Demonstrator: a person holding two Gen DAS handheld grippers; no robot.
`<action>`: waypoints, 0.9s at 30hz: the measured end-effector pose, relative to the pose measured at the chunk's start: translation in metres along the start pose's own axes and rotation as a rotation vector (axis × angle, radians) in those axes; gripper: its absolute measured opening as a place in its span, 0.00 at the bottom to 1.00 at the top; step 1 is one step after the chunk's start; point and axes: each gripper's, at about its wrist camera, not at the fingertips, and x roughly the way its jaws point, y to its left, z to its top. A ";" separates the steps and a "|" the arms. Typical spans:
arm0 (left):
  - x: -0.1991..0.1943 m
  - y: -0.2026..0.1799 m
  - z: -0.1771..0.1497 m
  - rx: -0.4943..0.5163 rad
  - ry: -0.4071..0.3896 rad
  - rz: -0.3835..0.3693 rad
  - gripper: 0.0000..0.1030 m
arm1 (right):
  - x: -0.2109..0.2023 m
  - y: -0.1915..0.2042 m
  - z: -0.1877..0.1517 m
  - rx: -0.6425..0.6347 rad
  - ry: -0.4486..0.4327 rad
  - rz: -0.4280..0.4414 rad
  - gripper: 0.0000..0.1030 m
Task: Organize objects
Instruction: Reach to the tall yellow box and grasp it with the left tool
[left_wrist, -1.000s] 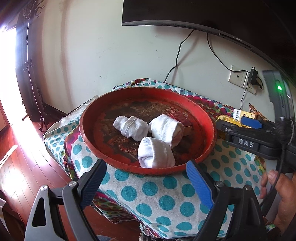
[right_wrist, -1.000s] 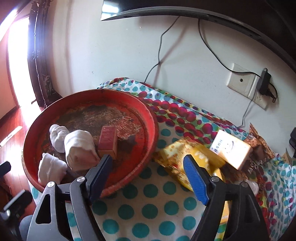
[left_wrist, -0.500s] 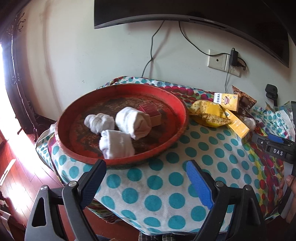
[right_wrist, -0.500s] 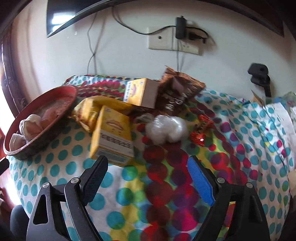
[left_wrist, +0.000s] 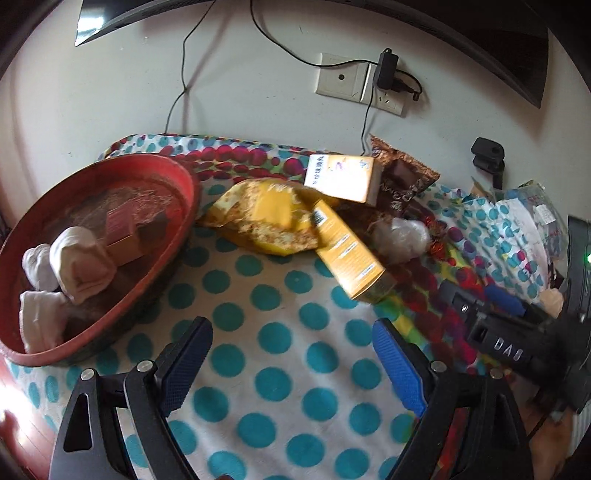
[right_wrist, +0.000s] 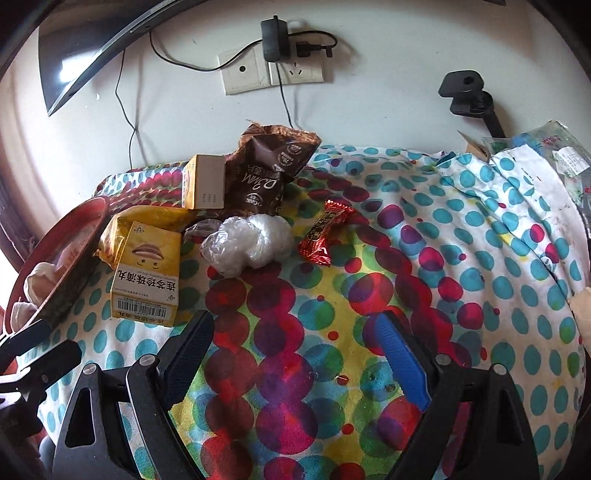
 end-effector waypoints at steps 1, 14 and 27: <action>0.004 -0.005 0.005 -0.010 0.004 -0.004 0.88 | -0.001 -0.004 0.000 0.021 -0.005 -0.022 0.85; 0.071 -0.035 0.034 -0.121 0.061 -0.014 0.85 | -0.010 -0.041 -0.002 0.214 -0.050 -0.059 0.86; 0.039 -0.050 0.029 0.074 -0.043 -0.008 0.31 | -0.005 -0.038 -0.003 0.196 -0.032 -0.042 0.86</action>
